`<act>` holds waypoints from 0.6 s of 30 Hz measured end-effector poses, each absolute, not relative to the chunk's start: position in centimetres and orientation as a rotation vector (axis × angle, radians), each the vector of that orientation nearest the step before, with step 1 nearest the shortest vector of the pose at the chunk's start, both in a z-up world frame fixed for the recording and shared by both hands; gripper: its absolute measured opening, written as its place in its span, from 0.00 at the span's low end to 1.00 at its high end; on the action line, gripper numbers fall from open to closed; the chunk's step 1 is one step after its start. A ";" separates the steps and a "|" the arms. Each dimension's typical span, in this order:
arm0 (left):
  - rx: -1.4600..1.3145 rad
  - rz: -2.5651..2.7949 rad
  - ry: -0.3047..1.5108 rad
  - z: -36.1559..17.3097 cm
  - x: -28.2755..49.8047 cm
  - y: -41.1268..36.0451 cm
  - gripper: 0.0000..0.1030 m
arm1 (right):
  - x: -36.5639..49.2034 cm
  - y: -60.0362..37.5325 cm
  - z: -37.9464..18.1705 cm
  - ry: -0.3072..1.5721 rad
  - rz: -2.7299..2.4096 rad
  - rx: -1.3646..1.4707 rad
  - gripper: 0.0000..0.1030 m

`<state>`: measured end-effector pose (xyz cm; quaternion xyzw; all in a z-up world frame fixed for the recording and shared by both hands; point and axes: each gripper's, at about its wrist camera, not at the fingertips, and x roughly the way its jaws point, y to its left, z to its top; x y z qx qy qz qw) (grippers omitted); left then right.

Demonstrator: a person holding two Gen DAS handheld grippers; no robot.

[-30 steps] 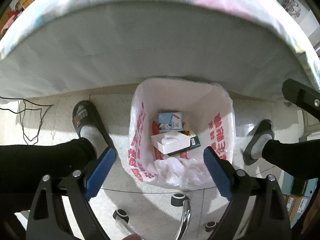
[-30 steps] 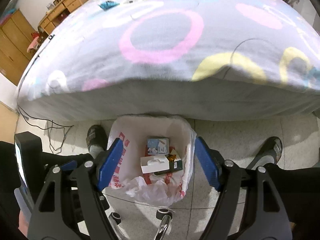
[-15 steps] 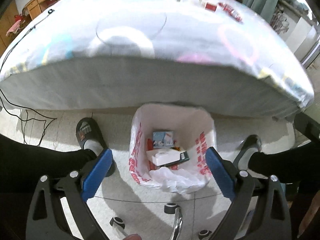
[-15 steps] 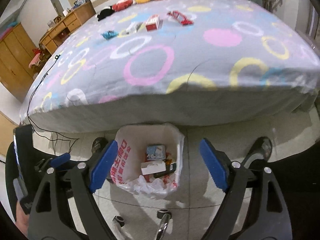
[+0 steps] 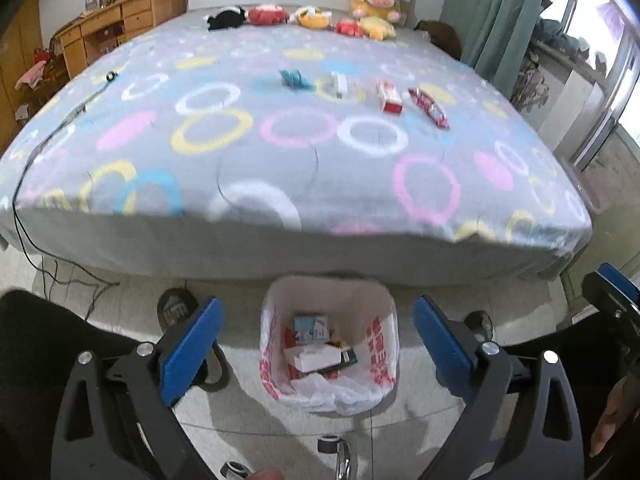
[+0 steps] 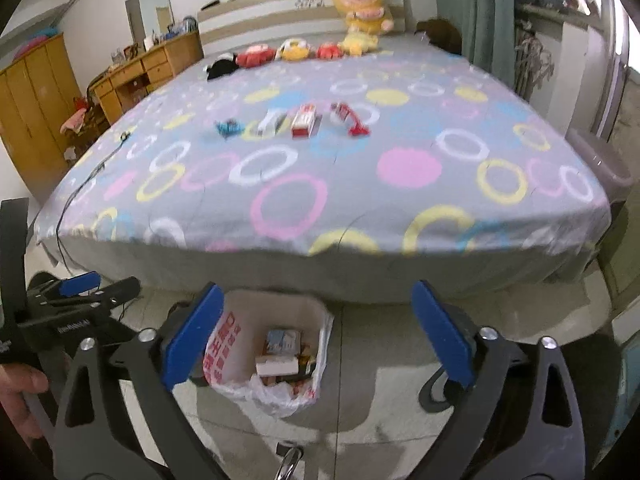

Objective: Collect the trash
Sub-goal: 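Move both tools back up over the bed toward the remaining items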

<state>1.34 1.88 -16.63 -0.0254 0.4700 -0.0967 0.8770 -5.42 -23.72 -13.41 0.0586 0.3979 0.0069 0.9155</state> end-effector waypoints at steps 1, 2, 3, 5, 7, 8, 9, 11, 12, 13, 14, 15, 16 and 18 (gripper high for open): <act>-0.054 -0.201 0.965 -15.7 1.6 2.2 0.91 | -5.4 -24.0 -12.5 0.797 0.008 0.117 0.93; -0.054 -0.200 0.953 -15.1 1.8 2.4 0.91 | -5.4 -24.2 -11.6 0.774 -0.001 0.107 0.93; -0.054 -0.199 0.942 -14.4 2.0 2.6 0.91 | -5.3 -24.3 -11.1 0.759 -0.007 0.098 0.94; -0.052 -0.195 0.916 -13.0 2.7 3.1 0.92 | -5.2 -24.4 -9.7 0.722 -0.033 0.059 0.94; -0.051 -0.189 0.894 -11.9 3.2 3.5 0.92 | -5.1 -24.3 -8.3 0.684 -0.061 0.003 0.94; -0.051 -0.186 0.884 -11.2 3.7 3.7 0.92 | -4.9 -24.2 -7.6 0.660 -0.070 -0.020 0.94; -0.049 -0.185 0.875 -10.8 4.0 3.9 0.92 | -4.9 -24.2 -7.2 0.645 -0.073 -0.029 0.94; -0.038 -0.180 0.856 -9.9 4.6 4.0 0.92 | -4.5 -24.1 -6.2 0.618 -0.064 -0.042 0.94; -0.034 -0.179 0.851 -9.6 4.9 4.0 0.92 | -4.2 -24.0 -5.8 0.614 -0.053 -0.048 0.94; -0.026 -0.177 0.844 -9.2 5.4 4.0 0.92 | -3.8 -23.9 -5.5 0.617 -0.040 -0.051 0.94; -0.022 -0.175 0.839 -8.8 5.7 4.0 0.92 | -3.5 -23.8 -5.3 0.620 -0.030 -0.047 0.94; -0.018 -0.175 0.833 -8.5 6.0 4.0 0.92 | -3.1 -23.8 -4.9 0.621 -0.016 -0.033 0.94; -0.014 -0.176 0.828 -8.3 6.3 4.0 0.92 | -2.6 -23.9 -4.5 0.622 -0.004 -0.015 0.94; -0.006 -0.172 0.818 -7.6 7.3 4.0 0.92 | -1.9 -24.1 -3.6 0.617 0.003 0.014 0.94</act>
